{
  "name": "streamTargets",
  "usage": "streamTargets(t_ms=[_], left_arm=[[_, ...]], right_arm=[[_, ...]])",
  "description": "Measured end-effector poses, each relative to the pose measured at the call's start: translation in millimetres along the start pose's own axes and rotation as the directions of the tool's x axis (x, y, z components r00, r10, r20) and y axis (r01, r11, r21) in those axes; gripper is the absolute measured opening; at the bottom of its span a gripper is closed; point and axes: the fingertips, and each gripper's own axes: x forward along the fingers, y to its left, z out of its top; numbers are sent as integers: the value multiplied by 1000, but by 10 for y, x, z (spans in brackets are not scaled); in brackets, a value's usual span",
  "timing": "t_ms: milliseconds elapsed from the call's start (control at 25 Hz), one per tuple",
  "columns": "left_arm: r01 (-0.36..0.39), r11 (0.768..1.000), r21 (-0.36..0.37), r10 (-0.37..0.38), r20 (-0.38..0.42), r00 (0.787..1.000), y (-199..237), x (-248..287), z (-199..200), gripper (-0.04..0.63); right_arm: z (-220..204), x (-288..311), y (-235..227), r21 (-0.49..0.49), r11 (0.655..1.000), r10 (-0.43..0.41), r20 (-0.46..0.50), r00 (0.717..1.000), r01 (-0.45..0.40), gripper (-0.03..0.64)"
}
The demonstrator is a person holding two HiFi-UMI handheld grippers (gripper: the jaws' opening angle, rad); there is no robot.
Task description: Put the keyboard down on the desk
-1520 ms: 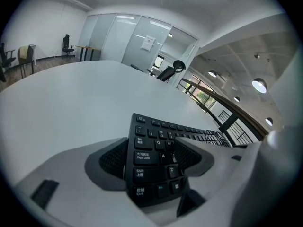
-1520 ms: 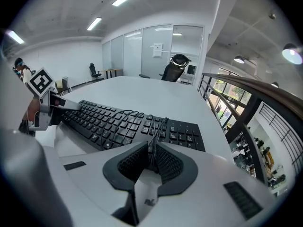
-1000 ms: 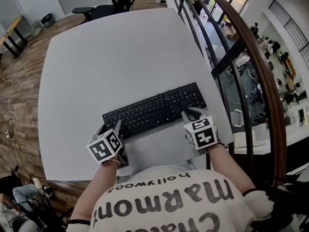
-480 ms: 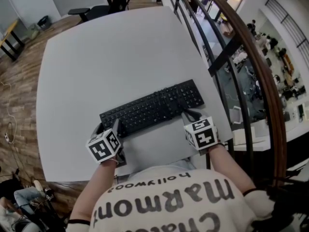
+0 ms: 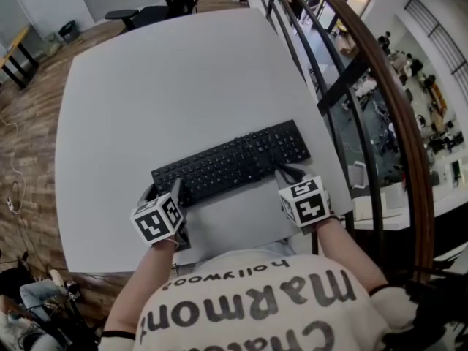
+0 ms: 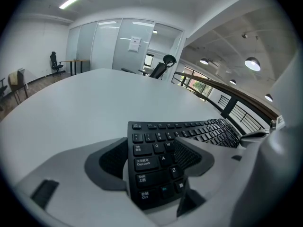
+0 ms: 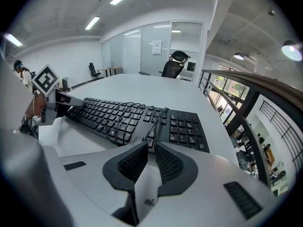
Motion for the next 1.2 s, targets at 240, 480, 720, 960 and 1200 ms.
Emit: streamTargets(t_ms=[240,480,720,960,1200], left_arm=[[-11,1000,6,11,-5,1000,18,-16,2,308],[-15,1000,11,15,-3,1000,20,-20,9,308],[-24,999,21,24,-3,1000,17,-21,8,308],[-25,999,30,25,1,1000,19,-21,18,307],[-29,999,41,29,3,1000,23,-14,18,307]], right_arm=[[16,10,-17,-6,1000,5,-2,1000,-5,72],[31,25,-2,-2,1000,11,-2,1000,-11,72],[30,33,-12,35,999,26,1,1000,-26,72],[37,33,2,25,999,27,6,1000,-27,72],[36,13,-20,150,987,56,19,998,-58,72]])
